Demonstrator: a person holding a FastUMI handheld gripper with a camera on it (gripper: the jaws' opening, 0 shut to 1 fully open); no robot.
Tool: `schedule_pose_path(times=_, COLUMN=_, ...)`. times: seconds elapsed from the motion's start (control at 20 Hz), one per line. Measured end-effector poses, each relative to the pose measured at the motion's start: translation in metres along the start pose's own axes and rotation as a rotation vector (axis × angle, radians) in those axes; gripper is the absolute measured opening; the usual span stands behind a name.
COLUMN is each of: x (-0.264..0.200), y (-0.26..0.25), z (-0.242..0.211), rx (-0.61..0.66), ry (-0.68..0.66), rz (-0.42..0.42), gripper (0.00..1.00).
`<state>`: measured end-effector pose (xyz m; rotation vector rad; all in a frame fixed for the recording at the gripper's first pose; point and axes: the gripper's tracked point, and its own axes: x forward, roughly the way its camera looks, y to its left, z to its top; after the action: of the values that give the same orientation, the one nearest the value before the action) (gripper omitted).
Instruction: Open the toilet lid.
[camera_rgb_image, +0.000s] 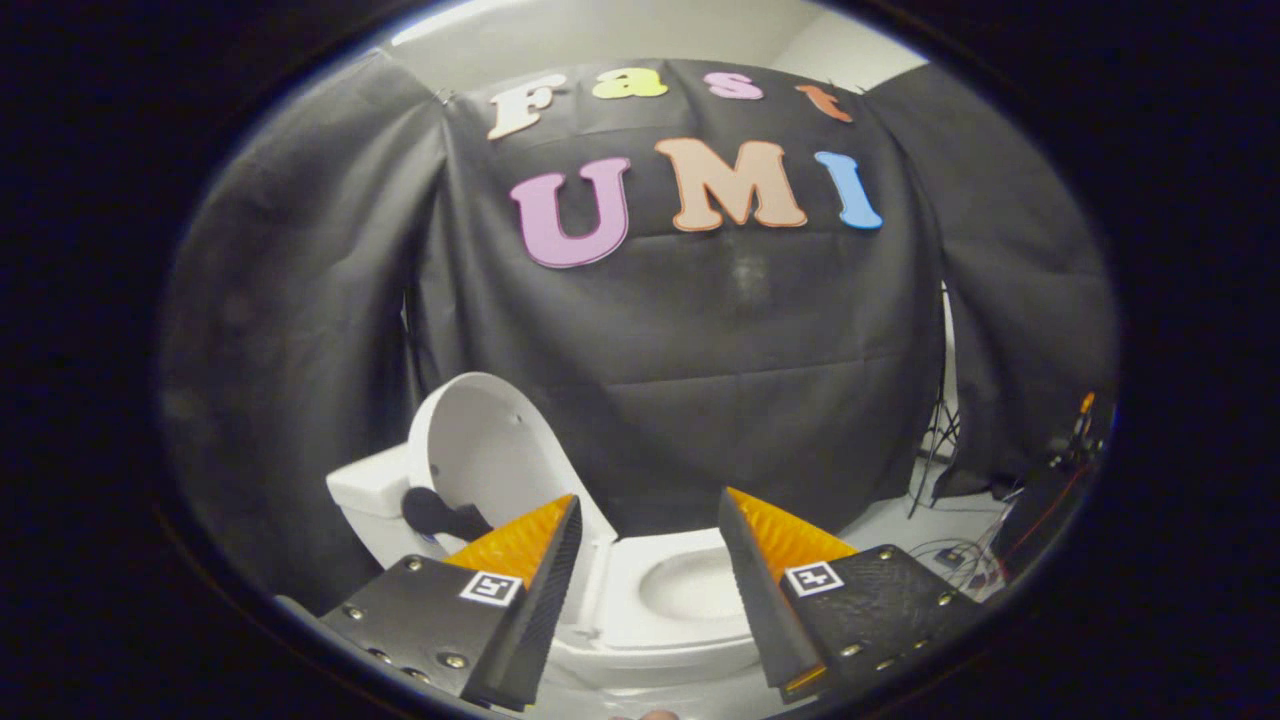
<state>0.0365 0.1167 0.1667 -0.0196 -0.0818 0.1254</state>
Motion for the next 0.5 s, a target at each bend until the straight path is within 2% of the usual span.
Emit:
schedule_pose_path(times=0.15, x=0.001, y=-0.018, z=-0.006, rx=-0.087, ry=-0.003, rz=-0.012, gripper=0.90)
schedule_pose_path(times=0.25, x=0.003, y=-0.023, z=-0.006, rx=-0.157, ry=-0.014, rz=-0.007, gripper=0.90)
schedule_pose_path(times=0.3, x=0.009, y=-0.022, z=-0.009, rx=-0.181, ry=-0.006, rz=0.006, gripper=0.91)
schedule_pose_path(times=0.4, x=0.015, y=-0.014, z=-0.015, rx=-0.190, ry=0.005, rz=0.047, gripper=0.98)
schedule_pose_path(times=0.5, x=0.021, y=-0.002, z=-0.016, rx=-0.157, ry=0.017, rz=0.102, gripper=0.98)
